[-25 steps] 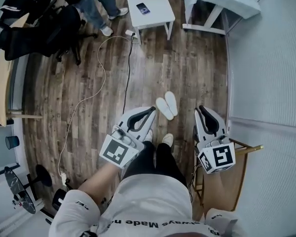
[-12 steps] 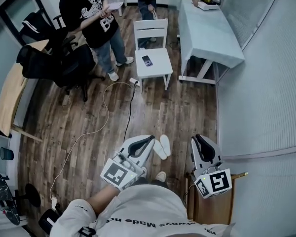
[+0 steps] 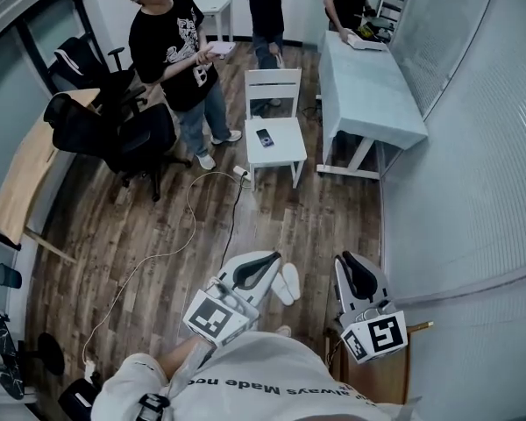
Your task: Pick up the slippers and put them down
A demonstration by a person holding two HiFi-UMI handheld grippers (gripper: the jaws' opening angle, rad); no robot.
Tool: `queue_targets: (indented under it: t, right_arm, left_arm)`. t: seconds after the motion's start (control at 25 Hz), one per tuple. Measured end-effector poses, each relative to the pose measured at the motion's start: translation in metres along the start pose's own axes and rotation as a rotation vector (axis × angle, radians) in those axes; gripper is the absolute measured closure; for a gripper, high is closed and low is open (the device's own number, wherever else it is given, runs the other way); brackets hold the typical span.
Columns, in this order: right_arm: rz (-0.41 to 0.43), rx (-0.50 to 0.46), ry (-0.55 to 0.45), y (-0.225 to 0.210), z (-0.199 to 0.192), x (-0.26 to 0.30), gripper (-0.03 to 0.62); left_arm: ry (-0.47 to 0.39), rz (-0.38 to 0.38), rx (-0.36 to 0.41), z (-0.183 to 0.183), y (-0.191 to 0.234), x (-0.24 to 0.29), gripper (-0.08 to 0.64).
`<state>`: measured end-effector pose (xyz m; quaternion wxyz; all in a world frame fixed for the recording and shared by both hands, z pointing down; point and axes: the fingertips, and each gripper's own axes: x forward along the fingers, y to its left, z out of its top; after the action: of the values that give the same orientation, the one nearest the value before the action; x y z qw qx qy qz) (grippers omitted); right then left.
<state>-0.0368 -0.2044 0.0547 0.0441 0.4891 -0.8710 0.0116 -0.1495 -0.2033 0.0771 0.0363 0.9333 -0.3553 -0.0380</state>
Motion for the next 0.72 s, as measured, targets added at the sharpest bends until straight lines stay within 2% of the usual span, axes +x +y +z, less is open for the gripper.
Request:
queue_targets:
  t: [0.24, 0.44, 0.6, 0.72]
  right_arm:
    - [0.013, -0.009, -0.004, 0.004, 0.006, 0.000, 0.540]
    - [0.029, -0.023, -0.007, 0.012, 0.009, 0.005, 0.540]
    - [0.034, -0.038, -0.008, 0.012, 0.013, 0.007, 0.540]
    - [0.032, -0.043, -0.011, 0.010, 0.014, 0.008, 0.538]
  left_arm:
    - [-0.010, -0.006, 0.003, 0.012, -0.008, -0.002, 0.549]
    - [-0.018, 0.001, -0.030, 0.019, -0.002, -0.006, 0.549]
    - [-0.037, 0.002, -0.012, 0.022, 0.002, -0.004, 0.549]
    - [-0.045, -0.008, -0.042, 0.022, 0.003, 0.000, 0.549]
